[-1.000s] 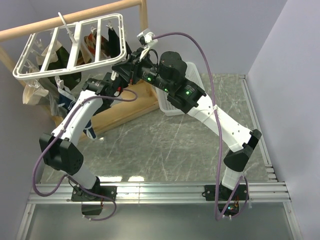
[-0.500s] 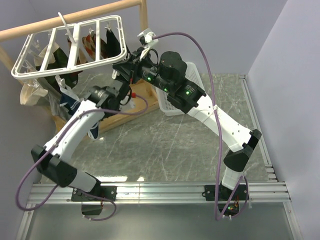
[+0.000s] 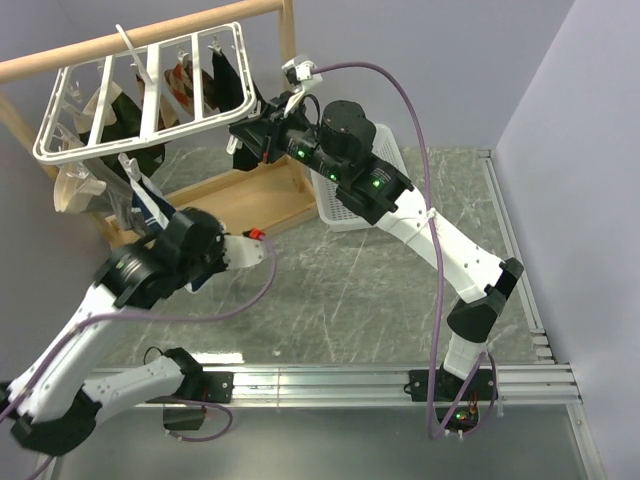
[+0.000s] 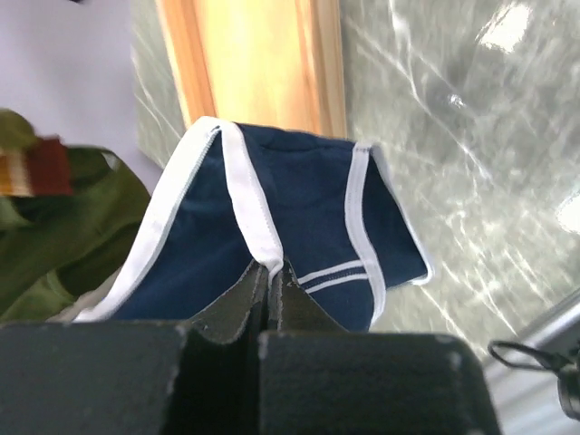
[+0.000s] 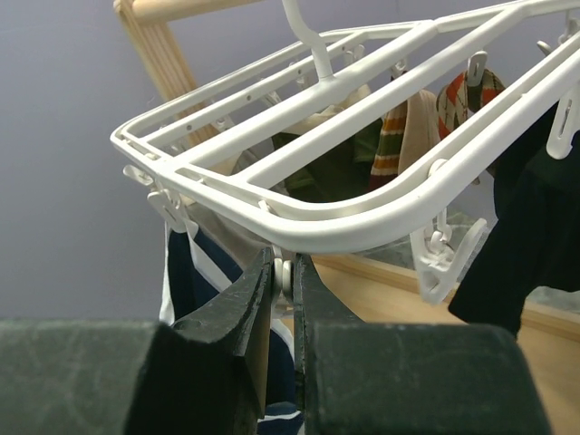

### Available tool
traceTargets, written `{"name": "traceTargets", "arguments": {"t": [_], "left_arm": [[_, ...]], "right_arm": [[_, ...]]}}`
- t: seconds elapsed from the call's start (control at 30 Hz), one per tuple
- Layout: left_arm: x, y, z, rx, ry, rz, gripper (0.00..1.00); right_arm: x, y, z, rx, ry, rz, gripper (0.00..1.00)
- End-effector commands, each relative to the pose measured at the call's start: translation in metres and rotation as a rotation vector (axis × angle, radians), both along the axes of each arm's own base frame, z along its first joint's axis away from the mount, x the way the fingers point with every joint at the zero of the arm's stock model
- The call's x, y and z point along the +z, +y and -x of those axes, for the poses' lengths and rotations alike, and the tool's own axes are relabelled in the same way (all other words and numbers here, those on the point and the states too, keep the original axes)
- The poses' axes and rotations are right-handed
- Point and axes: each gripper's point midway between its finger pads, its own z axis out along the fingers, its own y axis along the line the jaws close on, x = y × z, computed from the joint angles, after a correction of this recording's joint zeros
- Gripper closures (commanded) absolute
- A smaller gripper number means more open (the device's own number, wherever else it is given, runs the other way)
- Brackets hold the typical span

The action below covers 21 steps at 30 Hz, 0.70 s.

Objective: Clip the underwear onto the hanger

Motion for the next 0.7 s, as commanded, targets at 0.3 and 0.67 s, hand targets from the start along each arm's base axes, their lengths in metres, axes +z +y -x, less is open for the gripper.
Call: {"name": "traceTargets", "arguments": {"t": [0.3, 0.67], "left_arm": [[0.115, -0.028, 0.014, -0.27, -0.607, 0.448, 1.0], [0.152, -0.047, 0.007, -0.332, -0.741, 0.536, 1.0]], "right_arm": [[-0.005, -0.002, 0.005, 0.042, 0.024, -0.002, 1.0], [-0.012, 0.002, 0.018, 0.109, 0.032, 0.016, 1.0]]}}
